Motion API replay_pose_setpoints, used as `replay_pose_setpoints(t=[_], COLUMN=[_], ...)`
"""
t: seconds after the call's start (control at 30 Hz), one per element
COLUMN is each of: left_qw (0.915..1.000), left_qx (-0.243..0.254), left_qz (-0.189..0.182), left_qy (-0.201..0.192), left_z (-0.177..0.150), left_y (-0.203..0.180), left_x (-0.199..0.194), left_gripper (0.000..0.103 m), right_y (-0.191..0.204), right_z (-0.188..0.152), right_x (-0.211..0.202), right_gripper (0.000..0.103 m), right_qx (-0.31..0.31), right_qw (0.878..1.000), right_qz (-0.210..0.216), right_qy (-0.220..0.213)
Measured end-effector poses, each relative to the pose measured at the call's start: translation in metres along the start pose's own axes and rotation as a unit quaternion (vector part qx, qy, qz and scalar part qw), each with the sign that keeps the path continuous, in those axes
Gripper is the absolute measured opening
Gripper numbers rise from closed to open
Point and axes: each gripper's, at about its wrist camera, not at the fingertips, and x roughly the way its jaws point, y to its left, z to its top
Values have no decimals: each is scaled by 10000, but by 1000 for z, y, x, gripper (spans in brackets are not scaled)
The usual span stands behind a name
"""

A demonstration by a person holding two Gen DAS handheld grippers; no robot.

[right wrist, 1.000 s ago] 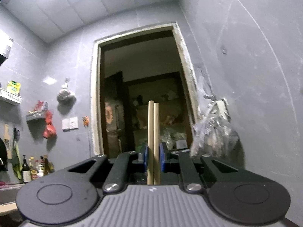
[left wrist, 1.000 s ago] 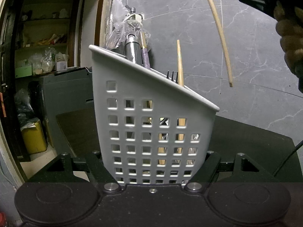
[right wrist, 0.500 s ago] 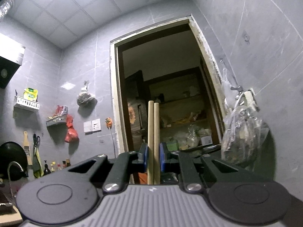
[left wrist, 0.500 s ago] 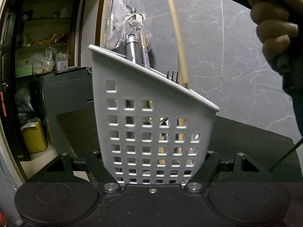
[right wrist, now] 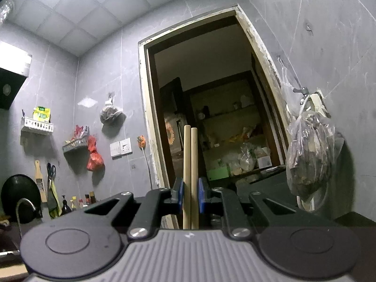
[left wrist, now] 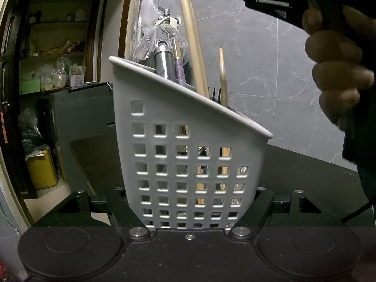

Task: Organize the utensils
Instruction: 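Raise the plain chopsticks above the basket rim with the right tool, then lower the chopsticks into the basket and open the right tool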

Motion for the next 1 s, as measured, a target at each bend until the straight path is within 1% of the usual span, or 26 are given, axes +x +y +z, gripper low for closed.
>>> replay_pose_setpoints(t=[0.27,0.47,1.0], left_qw=[10000,10000,10000], left_qx=[13,13,12], left_qz=[5,6,6], left_qy=[-6,-4,-6], left_z=[-1,-1,-1], left_y=[-1,-1,-1], left_x=[0,0,0], left_gripper=[76,76,76], right_y=[4,3,-3], right_z=[-14,-22,-35], right_x=[-1,-1,-5], right_gripper=[15,15,15], right_qx=[-100,-50,114], right_qw=[9998,9995,9988], right_qz=[-56,-76,-147], right_qy=[162,295,455])
